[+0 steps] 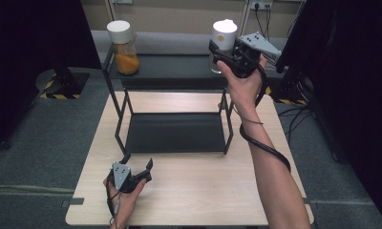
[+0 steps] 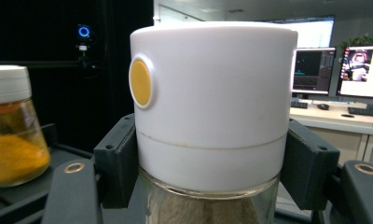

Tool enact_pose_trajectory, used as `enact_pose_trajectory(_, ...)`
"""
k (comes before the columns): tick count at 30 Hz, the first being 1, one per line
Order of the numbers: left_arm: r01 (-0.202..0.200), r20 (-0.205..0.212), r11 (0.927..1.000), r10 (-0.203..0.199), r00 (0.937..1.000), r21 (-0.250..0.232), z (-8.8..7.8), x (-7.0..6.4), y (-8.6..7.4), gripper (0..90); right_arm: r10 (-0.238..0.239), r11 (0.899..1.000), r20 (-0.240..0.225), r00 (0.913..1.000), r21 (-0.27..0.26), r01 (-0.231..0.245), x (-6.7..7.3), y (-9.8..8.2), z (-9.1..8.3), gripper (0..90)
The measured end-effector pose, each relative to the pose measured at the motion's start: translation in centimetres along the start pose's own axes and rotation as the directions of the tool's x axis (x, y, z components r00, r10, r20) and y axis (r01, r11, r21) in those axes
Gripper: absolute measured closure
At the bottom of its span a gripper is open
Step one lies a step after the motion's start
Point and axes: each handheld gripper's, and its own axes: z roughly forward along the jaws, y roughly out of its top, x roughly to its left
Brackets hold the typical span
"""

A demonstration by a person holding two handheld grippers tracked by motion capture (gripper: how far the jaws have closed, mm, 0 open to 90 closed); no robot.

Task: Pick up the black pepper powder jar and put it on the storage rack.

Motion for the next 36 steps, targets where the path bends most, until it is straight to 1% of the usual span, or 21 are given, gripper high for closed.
enact_pose_trajectory(5, -0.002, 0.000, 1.0000, 0.002, 1.0000, 0.001, 0.0, 0.0, 0.0, 11.2, 0.020, 1.000, 0.027, 0.9995, 0.023, -0.020, -0.2, 0.1, 1.1, 30.9)
enact_pose_trajectory(9, -0.005, -0.001, 1.0000, 0.005, 1.0000, 0.001, 0.0, -0.1, 0.0, 11.2, 0.021, 0.999, 0.046, 0.9987, 0.046, -0.023, 0.0, -0.1, 1.9, 30.9)
enact_pose_trajectory(16, -0.006, -0.001, 1.0000, 0.006, 1.0000, 0.001, 0.0, -0.1, 0.0, 11.2, 0.038, 0.998, 0.066, 0.9971, 0.054, -0.042, 0.3, -0.7, 2.8, 30.9)
enact_pose_trajectory(19, -0.006, 0.000, 1.0000, 0.006, 1.0000, 0.000, 0.0, -0.1, 0.0, 11.2, 0.036, 0.998, 0.075, 0.9966, 0.056, -0.040, 0.5, -0.9, 3.0, 30.9)
enact_pose_trajectory(22, -0.009, 0.001, 1.0000, 0.009, 1.0000, 0.003, 0.0, -0.1, 0.1, 11.3, 0.011, 0.998, 0.072, 0.9974, 0.054, -0.015, 0.6, -1.0, 3.1, 30.8)
enact_pose_trajectory(28, -0.010, 0.000, 0.9999, 0.010, 0.9999, 0.002, 0.0, -0.1, 0.0, 11.2, 0.017, 0.999, 0.065, 0.9977, 0.046, -0.020, 0.3, -1.3, 3.0, 30.6)
enact_pose_trajectory(31, -0.013, 0.000, 0.9999, 0.013, 0.9999, 0.001, 0.0, -0.1, 0.0, 11.2, 0.005, 0.999, 0.055, 0.9984, 0.046, -0.008, 0.2, -1.3, 3.0, 30.4)
enact_pose_trajectory(34, -0.012, -0.001, 0.9999, 0.012, 0.9999, 0.001, 0.0, -0.1, 0.0, 11.2, 0.012, 0.999, 0.046, 0.9989, 0.048, -0.014, 0.0, -1.2, 2.9, 26.7)
enact_pose_trajectory(35, -0.011, 0.000, 0.9999, 0.011, 0.9999, 0.003, 0.0, -0.1, 0.1, 11.2, 0.021, 0.999, 0.046, 0.9987, 0.049, -0.024, -0.1, -1.1, 2.9, 23.2)
enact_pose_trajectory(36, -0.010, 0.000, 1.0000, 0.010, 1.0000, 0.002, 0.1, -0.1, 0.0, 11.2, 0.028, 0.998, 0.044, 0.9986, 0.062, -0.031, -0.1, -0.9, 3.0, 19.7)
